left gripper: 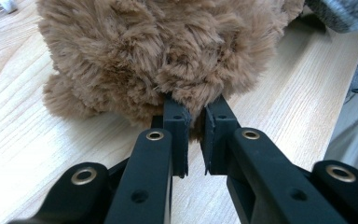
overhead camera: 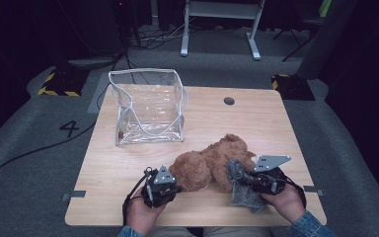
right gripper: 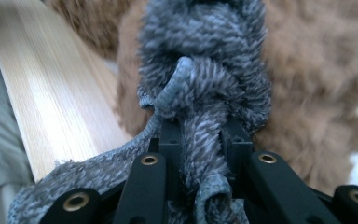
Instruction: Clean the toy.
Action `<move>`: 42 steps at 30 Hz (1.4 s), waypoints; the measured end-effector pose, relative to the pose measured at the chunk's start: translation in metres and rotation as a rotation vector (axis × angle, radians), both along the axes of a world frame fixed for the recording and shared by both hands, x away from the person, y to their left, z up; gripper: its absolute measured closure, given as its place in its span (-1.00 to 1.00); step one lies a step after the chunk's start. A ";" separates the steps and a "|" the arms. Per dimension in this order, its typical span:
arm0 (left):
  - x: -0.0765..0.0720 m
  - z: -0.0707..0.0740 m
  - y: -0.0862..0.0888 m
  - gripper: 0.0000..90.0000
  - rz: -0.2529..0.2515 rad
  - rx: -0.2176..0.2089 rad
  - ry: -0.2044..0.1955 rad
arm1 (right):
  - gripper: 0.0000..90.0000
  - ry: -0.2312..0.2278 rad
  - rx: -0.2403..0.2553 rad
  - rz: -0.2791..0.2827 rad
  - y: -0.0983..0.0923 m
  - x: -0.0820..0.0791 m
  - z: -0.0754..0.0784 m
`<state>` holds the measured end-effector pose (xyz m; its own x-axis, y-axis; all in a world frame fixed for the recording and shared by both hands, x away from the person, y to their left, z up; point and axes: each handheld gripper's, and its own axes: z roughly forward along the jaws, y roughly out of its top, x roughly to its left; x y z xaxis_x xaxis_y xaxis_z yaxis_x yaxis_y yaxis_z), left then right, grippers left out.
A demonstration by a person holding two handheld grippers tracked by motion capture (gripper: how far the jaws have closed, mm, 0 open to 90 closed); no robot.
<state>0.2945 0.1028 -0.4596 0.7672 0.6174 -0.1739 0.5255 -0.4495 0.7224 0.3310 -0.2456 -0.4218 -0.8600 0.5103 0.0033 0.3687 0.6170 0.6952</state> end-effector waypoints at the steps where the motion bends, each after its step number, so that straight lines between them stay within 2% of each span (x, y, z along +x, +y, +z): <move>1: 0.000 0.000 0.000 0.82 0.003 0.006 -0.001 | 0.69 0.030 -0.012 -0.003 0.000 0.001 -0.003; 3: 0.000 0.001 -0.003 0.82 -0.008 0.005 -0.002 | 0.69 0.071 -0.023 0.009 0.003 0.001 -0.010; 5: -0.001 0.001 -0.005 0.82 -0.012 0.012 -0.005 | 0.69 0.132 -0.031 0.036 0.011 0.001 -0.019; 6: -0.001 0.002 -0.005 0.82 -0.011 0.023 -0.016 | 0.68 0.128 -0.040 0.061 0.015 0.002 -0.024; 7: -0.001 0.002 -0.006 0.82 -0.013 0.021 -0.014 | 0.68 0.133 -0.024 0.083 0.022 0.000 -0.027; 8: -0.001 0.002 -0.005 0.82 -0.007 0.028 -0.018 | 0.68 0.115 -0.005 0.114 0.028 -0.003 -0.027; 11: 0.000 0.001 -0.001 0.83 0.000 0.025 -0.010 | 0.68 0.037 0.048 0.148 0.037 -0.009 -0.015; 13: 0.001 0.000 0.000 0.83 0.006 0.019 -0.006 | 0.68 -0.016 0.099 0.165 0.039 -0.009 -0.001; 15: 0.001 0.000 -0.001 0.83 -0.011 0.021 -0.007 | 0.67 -0.038 0.171 0.177 0.038 -0.007 0.011; 17: 0.000 0.000 -0.003 0.83 -0.016 0.028 -0.010 | 0.67 -0.071 0.233 0.156 0.037 -0.003 0.020; 19: -0.001 0.000 -0.004 0.83 -0.016 0.032 -0.011 | 0.67 -0.140 0.254 0.106 0.036 0.001 0.025; 20: 0.000 0.000 -0.004 0.83 -0.015 0.033 -0.013 | 0.67 -0.168 0.236 0.074 0.037 0.005 0.024; 21: 0.000 0.000 -0.003 0.83 -0.017 0.030 -0.008 | 0.67 -0.164 0.215 0.055 0.038 0.007 0.022; 23: 0.000 0.000 -0.003 0.83 -0.012 0.024 -0.006 | 0.68 -0.121 0.193 0.029 0.038 0.012 0.011; 25: 0.000 0.000 -0.003 0.83 -0.017 0.031 -0.015 | 0.69 -0.107 0.163 0.018 0.038 0.009 0.000; 26: -0.001 0.000 -0.005 0.83 -0.020 0.020 -0.004 | 0.69 -0.105 0.149 0.017 0.037 0.006 -0.004; 29: -0.001 0.001 -0.006 0.83 -0.029 0.029 -0.012 | 0.69 -0.081 0.125 0.006 0.033 0.002 -0.013; 31: -0.001 0.001 -0.006 0.83 -0.026 0.032 -0.017 | 0.70 -0.043 0.114 -0.004 0.031 0.002 -0.019; 35: 0.000 0.001 -0.005 0.83 -0.026 0.025 -0.007 | 0.70 0.047 0.035 -0.012 0.031 0.005 -0.041; 37: 0.000 0.001 -0.005 0.82 -0.026 0.027 -0.010 | 0.69 0.076 0.013 -0.020 0.033 0.005 -0.049; 39: 0.000 0.000 -0.004 0.82 -0.024 0.021 -0.012 | 0.69 0.077 -0.006 -0.002 0.035 0.003 -0.048; 42: 0.001 0.000 -0.002 0.82 -0.014 0.021 -0.012 | 0.68 0.089 -0.012 0.052 0.033 -0.006 -0.033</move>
<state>0.2951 0.1005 -0.4599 0.7777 0.6100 -0.1519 0.5104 -0.4716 0.7191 0.3255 -0.2129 -0.4544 -0.8819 0.4654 0.0749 0.3959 0.6450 0.6536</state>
